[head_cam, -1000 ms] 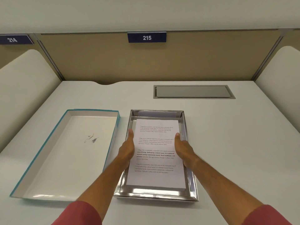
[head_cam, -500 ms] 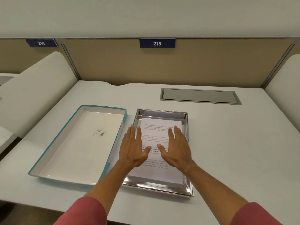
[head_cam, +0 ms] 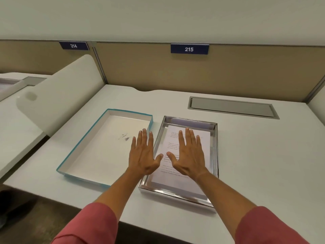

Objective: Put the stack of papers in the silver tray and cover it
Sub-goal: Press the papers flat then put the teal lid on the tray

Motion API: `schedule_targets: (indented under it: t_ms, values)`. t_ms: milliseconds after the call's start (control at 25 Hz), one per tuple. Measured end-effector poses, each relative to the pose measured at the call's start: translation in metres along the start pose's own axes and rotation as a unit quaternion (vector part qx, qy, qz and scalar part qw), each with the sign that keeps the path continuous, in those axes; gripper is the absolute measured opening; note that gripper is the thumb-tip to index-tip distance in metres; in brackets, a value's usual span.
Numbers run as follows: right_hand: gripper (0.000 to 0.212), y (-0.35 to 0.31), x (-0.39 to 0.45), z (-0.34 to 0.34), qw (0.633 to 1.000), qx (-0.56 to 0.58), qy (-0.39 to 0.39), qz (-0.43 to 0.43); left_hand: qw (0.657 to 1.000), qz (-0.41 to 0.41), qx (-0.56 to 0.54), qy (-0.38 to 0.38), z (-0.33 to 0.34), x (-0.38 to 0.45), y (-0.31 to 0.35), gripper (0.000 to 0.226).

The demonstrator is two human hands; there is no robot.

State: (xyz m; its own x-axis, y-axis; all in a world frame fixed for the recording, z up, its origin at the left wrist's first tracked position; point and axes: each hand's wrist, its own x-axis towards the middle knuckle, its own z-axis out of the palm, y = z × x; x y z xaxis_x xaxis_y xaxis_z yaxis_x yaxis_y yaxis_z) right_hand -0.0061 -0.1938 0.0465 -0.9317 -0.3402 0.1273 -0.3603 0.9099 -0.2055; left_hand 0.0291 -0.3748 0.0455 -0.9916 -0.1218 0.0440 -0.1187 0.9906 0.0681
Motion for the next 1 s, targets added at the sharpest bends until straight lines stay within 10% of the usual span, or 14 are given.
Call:
schedule_targets:
  t_ms: [520,760,1000]
  values:
    - [0.096,-0.074,0.028,0.033,0.996,-0.019,0.011,0.084,0.995,0.013,-0.059,-0.079,0.025,0.037,-0.077,0.081]
    - [0.095,-0.082,0.022,0.034,0.993,-0.015,0.013,0.118,0.992,0.018,-0.103,-0.072,0.029,0.04,-0.08,0.018]
    - [0.094,-0.077,0.02,0.033,0.992,-0.004,0.01,0.13,0.989,0.019,-0.139,-0.051,0.012,0.043,-0.077,0.01]
